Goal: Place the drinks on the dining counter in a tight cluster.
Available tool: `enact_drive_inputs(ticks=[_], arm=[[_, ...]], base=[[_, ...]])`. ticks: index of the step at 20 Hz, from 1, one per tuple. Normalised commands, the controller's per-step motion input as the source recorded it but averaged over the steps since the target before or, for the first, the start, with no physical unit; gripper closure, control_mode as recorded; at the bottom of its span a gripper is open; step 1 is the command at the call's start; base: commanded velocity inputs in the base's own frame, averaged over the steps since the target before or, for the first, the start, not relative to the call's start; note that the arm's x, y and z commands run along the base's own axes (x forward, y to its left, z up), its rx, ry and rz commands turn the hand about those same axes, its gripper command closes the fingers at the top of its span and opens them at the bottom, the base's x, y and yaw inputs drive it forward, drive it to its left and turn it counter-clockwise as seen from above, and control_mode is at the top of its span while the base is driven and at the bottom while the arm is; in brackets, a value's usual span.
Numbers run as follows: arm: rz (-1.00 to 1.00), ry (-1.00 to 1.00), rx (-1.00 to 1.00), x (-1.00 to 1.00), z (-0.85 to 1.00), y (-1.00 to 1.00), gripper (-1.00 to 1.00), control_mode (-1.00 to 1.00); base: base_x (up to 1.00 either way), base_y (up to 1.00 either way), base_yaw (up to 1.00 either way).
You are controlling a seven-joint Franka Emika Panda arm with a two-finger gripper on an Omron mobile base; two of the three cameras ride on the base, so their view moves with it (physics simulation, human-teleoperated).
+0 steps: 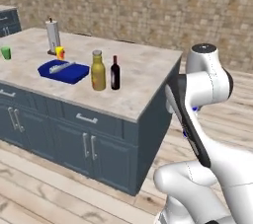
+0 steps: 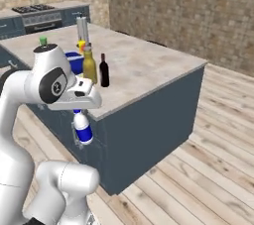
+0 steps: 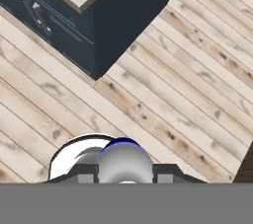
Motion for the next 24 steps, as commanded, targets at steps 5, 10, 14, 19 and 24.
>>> enact_drive_inputs(ticks=[5, 10, 14, 19, 24], arm=[[0.00, 0.00, 0.00, 0.00, 0.00, 0.00, 1.00, 1.00], [0.00, 0.00, 0.00, 0.00, 0.00, 0.00, 1.00, 1.00], [0.00, 0.00, 0.00, 0.00, 0.00, 0.00, 1.00, 1.00], [0.00, 0.00, 0.00, 0.00, 0.00, 0.00, 1.00, 1.00], [0.00, 0.00, 0.00, 0.00, 0.00, 0.00, 1.00, 1.00]], base=[[0.64, -0.72, 0.17], [0.53, -1.00, 0.49], [0.32, -1.00, 0.49], [0.29, -0.39, 0.39], [0.33, -0.03, 0.34]])
